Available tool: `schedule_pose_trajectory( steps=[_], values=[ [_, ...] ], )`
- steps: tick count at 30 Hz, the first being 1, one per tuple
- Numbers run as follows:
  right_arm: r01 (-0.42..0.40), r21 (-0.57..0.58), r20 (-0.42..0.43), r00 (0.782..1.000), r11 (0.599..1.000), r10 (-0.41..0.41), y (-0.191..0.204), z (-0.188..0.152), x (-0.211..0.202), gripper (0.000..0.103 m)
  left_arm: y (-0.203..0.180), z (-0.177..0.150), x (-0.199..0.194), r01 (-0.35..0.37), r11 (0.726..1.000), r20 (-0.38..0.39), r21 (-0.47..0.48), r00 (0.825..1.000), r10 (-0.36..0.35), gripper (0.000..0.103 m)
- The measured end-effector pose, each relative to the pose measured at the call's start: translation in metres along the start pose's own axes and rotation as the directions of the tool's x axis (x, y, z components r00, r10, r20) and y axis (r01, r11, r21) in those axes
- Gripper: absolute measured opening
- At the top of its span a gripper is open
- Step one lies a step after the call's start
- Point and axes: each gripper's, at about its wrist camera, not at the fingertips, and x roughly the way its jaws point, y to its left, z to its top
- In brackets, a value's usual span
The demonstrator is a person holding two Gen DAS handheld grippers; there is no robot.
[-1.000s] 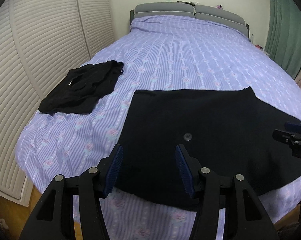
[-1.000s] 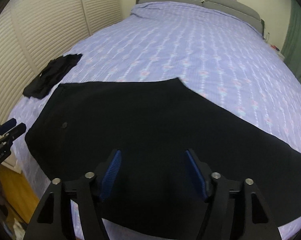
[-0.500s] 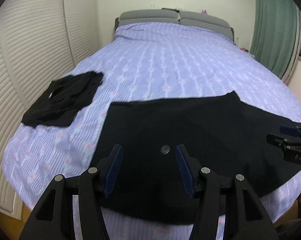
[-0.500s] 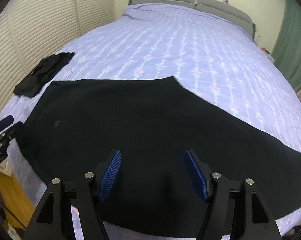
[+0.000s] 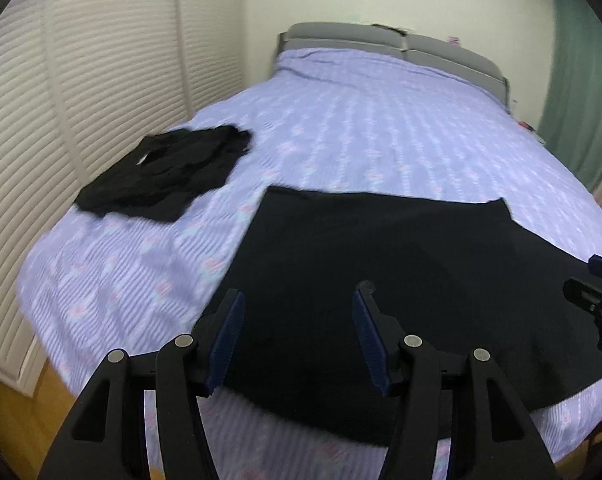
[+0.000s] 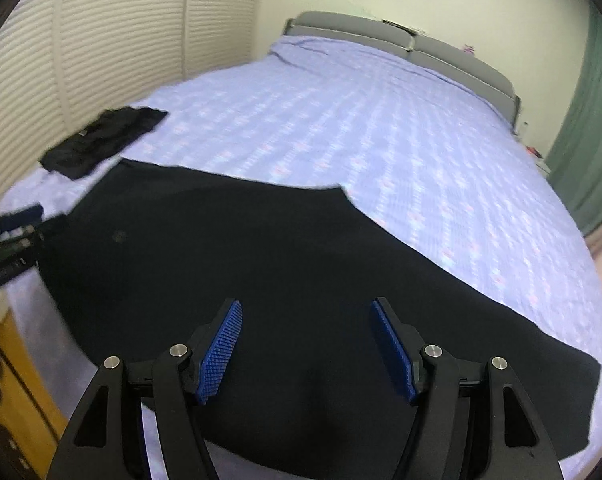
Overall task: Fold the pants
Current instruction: 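Grasp the edge of the folded black trousers with both grippers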
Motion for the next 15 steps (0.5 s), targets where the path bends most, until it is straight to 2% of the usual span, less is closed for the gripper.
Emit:
schedule_pose_trajectory(
  steps=[4, 7, 10, 12, 15],
  values=[
    [-0.085, -0.057, 0.016, 0.996, 0.995, 0.086, 0.03, 0.021, 0.013, 0.067, 0.017, -0.01, 0.0, -0.069, 0.992, -0.055, -0.101, 0.996, 0.064, 0.056],
    [-0.184, -0.137, 0.025, 0.982, 0.973, 0.189, 0.047, 0.05, 0.033, 0.067, 0.029, -0.014, 0.0, -0.154, 0.96, -0.112, -0.232, 0.985, 0.131, 0.056],
    [-0.307, -0.227, -0.001, 0.949, 0.924, 0.315, 0.062, 0.088, 0.062, 0.067, 0.038, -0.017, -0.001, -0.232, 0.905, -0.148, -0.355, 0.97, 0.191, 0.056],
    [-0.395, -0.299, -0.044, 0.915, 0.869, 0.401, 0.077, 0.116, 0.083, 0.067, 0.041, -0.022, 0.003, -0.28, 0.869, -0.177, -0.408, 0.958, 0.226, 0.057],
    [-0.494, -0.405, -0.124, 0.863, 0.769, 0.489, 0.103, 0.152, 0.114, 0.067, 0.05, -0.031, 0.015, -0.297, 0.801, -0.237, -0.52, 0.951, 0.199, 0.057]
  ],
)
